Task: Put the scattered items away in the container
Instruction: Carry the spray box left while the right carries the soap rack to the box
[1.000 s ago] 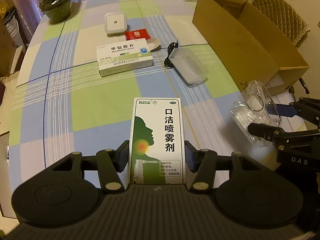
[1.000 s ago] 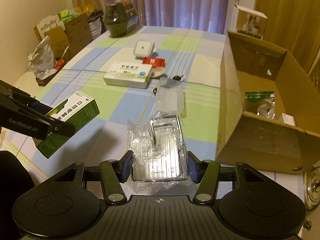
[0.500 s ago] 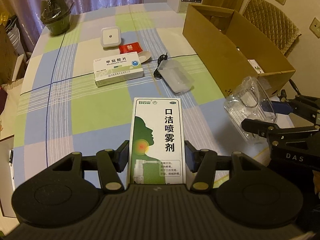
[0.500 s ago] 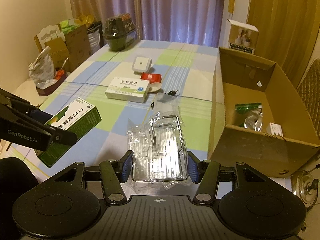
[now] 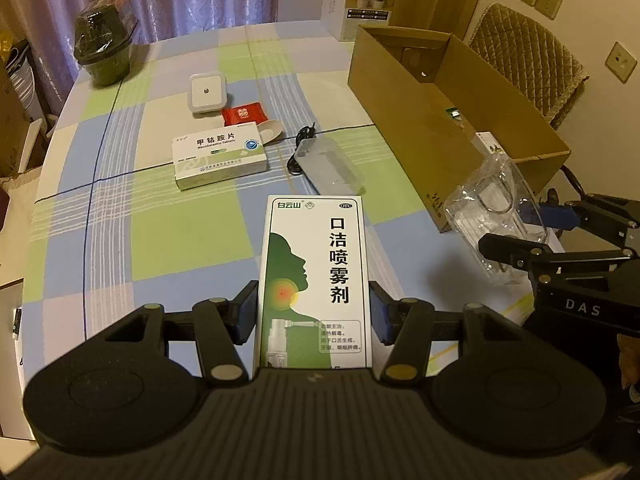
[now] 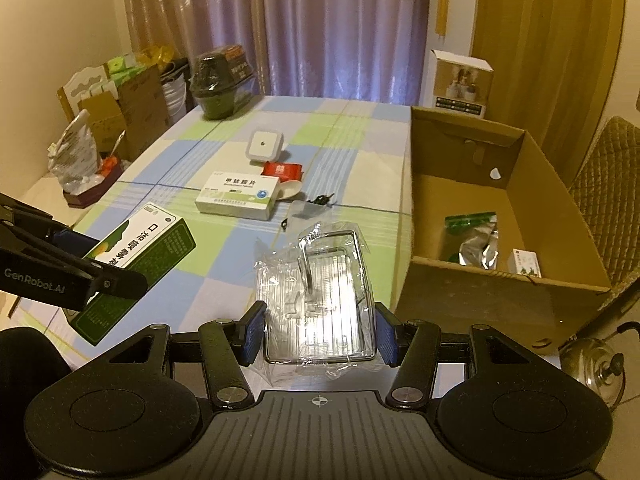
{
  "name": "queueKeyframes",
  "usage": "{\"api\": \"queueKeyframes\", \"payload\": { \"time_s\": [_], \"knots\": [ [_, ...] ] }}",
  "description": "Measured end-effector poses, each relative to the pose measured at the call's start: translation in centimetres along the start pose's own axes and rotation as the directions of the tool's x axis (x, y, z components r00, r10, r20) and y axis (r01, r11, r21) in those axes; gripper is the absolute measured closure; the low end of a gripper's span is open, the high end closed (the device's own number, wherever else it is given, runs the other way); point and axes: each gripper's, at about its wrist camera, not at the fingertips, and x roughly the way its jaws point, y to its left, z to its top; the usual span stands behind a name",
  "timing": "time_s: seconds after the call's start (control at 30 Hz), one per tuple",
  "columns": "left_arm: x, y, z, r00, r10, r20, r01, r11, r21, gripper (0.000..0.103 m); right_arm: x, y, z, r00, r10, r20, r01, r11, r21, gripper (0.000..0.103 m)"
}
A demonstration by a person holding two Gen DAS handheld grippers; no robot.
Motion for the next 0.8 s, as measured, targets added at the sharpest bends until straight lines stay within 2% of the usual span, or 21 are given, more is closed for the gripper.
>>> {"api": "queueKeyframes", "payload": {
  "time_s": [0.5,0.8],
  "knots": [
    [-0.1,-1.8,1.2,0.999,-0.031,0.022,0.031,0.999,0.007,0.052,-1.6,-2.0,0.3,0.999,-0.029,0.032,0.028,0.999,0.037,0.045],
    [0.2,-4.8,4.1,0.995,-0.084,0.049,0.082,0.996,0.041,0.053,-2.9,-5.4,1.0,0.994,-0.086,0.063,0.080,0.992,0.095,0.045]
  ]
}}
